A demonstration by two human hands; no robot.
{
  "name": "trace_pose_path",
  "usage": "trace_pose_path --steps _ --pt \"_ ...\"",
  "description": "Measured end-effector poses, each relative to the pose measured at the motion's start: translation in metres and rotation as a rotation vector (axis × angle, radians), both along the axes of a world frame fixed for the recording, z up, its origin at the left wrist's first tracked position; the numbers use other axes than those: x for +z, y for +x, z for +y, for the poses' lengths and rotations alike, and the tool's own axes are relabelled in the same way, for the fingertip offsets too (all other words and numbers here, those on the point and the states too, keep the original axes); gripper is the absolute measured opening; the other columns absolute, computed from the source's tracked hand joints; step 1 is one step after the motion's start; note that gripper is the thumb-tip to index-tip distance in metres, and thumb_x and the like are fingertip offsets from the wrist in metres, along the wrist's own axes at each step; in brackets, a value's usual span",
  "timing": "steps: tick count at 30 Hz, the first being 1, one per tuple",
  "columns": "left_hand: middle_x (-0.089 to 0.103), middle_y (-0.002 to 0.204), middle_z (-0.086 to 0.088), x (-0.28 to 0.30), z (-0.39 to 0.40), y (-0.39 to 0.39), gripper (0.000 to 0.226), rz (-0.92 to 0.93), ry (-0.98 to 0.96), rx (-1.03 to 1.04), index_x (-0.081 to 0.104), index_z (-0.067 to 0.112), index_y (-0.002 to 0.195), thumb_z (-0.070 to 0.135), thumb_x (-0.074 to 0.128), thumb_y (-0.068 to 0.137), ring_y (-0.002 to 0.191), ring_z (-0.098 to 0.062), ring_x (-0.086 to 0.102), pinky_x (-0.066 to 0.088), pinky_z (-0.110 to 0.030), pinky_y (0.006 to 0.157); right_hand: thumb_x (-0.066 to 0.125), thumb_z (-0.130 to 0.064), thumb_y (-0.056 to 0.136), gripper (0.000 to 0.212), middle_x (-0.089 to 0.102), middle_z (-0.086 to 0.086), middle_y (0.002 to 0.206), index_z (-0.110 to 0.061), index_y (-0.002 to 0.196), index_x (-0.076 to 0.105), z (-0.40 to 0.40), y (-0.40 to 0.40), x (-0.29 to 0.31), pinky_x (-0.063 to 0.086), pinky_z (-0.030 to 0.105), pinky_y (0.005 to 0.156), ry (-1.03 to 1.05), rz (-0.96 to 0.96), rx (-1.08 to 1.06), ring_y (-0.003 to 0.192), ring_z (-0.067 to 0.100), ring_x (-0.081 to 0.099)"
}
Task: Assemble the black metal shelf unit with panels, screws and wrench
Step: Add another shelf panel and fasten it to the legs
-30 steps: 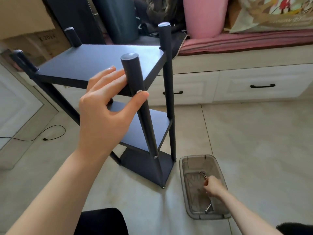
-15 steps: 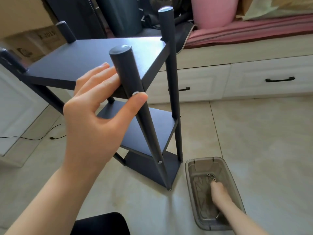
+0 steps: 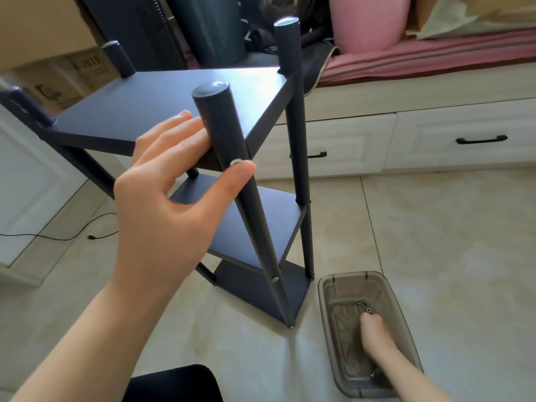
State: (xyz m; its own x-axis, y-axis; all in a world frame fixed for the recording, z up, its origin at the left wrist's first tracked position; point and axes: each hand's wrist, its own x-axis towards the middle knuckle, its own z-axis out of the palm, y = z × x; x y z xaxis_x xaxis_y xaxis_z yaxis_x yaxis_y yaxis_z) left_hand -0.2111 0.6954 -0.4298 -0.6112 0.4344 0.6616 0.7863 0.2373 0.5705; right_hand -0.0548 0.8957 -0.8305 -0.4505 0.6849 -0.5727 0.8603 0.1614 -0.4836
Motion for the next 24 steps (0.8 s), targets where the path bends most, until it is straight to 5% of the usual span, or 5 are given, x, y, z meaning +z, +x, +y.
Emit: trace_pose_path --steps 5,10,16,19,24 --pt "0.066 0.13 0.011 0.001 0.003 0.004 0.042 -0.013 0.018 0.005 0.07 0.019 0.123 0.043 0.068 0.089 0.135 -0.015 0.049 0.043 -0.043 0.11 0.055 -0.015 0.099 0.019 0.066 0.016 0.113 -0.004 0.114 0.06 -0.003 -0.008 0.021 0.049 0.032 0.086 0.016 0.107 0.024 0.103 0.028 0.063" --pt "0.062 0.129 0.019 0.001 0.004 0.004 0.038 -0.02 0.031 -0.008 0.066 0.03 0.124 0.039 0.074 0.087 0.136 -0.012 0.047 0.043 -0.043 0.111 0.061 -0.002 0.093 0.008 0.07 0.011 0.085 -0.001 0.101 0.063 -0.008 -0.025 0.06 0.058 0.032 0.073 -0.109 0.431 -0.262 0.075 0.019 0.069" --pt "0.057 0.125 0.025 0.002 0.004 0.005 0.039 -0.025 0.019 -0.021 0.068 0.026 0.122 0.038 0.075 0.085 0.135 -0.008 0.044 0.036 -0.018 0.111 0.056 -0.006 0.098 0.008 0.072 0.011 0.085 -0.003 0.101 0.062 -0.024 -0.059 0.153 0.056 0.025 0.066 -0.205 0.861 -0.544 0.076 0.019 0.07" --pt "0.051 0.123 0.034 0.002 0.003 0.004 0.04 -0.01 0.014 -0.014 0.064 0.03 0.123 0.036 0.077 0.085 0.134 -0.003 0.041 0.032 -0.012 0.109 0.047 -0.017 0.103 0.012 0.074 0.005 0.084 -0.013 0.1 0.057 -0.046 -0.076 0.197 0.056 0.022 0.062 -0.283 0.97 -0.479 0.075 0.015 0.072" --pt "0.048 0.124 0.036 0.003 0.004 0.004 0.043 0.01 0.008 0.003 0.067 0.024 0.126 0.036 0.077 0.085 0.133 -0.005 0.04 0.034 -0.025 0.111 0.038 -0.023 0.106 0.015 0.072 0.002 0.097 -0.018 0.1 0.051 -0.08 -0.089 0.224 0.051 0.026 0.074 -0.266 1.006 -0.363 0.092 0.013 0.07"
